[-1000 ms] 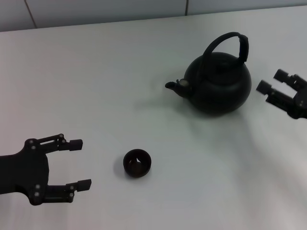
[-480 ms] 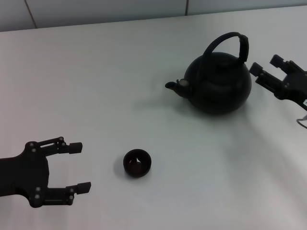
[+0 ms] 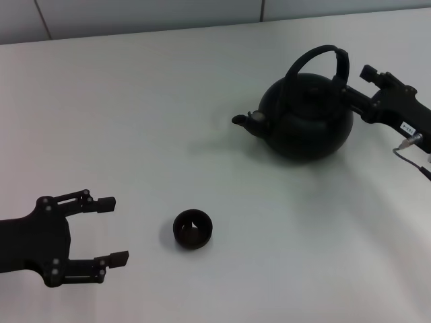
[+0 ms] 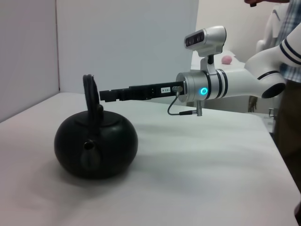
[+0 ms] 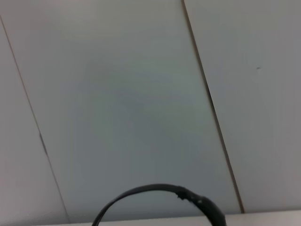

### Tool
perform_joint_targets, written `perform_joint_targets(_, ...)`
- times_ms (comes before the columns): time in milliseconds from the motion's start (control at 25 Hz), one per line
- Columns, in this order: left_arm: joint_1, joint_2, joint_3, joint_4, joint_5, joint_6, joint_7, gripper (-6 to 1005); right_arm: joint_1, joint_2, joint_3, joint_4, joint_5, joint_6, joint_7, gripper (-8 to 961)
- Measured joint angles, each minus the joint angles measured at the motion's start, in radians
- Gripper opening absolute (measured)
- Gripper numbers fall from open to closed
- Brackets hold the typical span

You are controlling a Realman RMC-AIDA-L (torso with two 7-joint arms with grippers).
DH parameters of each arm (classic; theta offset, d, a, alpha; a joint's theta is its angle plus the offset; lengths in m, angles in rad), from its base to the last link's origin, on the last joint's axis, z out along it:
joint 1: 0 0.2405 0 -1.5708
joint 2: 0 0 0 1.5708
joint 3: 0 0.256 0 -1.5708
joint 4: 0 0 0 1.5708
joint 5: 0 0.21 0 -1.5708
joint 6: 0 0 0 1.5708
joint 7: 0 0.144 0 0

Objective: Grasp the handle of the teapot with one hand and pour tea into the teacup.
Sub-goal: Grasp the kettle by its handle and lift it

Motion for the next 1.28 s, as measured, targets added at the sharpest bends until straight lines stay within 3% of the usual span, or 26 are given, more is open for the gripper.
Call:
perform_joint_targets(240,-0.002,-0.003,0.000,0.002,0.000,-0.004,0.000,842,0.019,-0.002,0.000,0.038,0.086,0.059,-0.045,824)
perform_joint_targets(1000,-0.015,-0.024,-0.049,0.010,0.002,-0.032,0.001,843,0.060,-0.003,-0.013,0.051,0.095,0.134,-0.048,823)
perform_joint_targets(1280,-0.015,-0.023,-0.050,0.008,0.003,-0.037,0.018,843,0.069,-0.006,-0.123,0.033,0.073,0.129,-0.047,805)
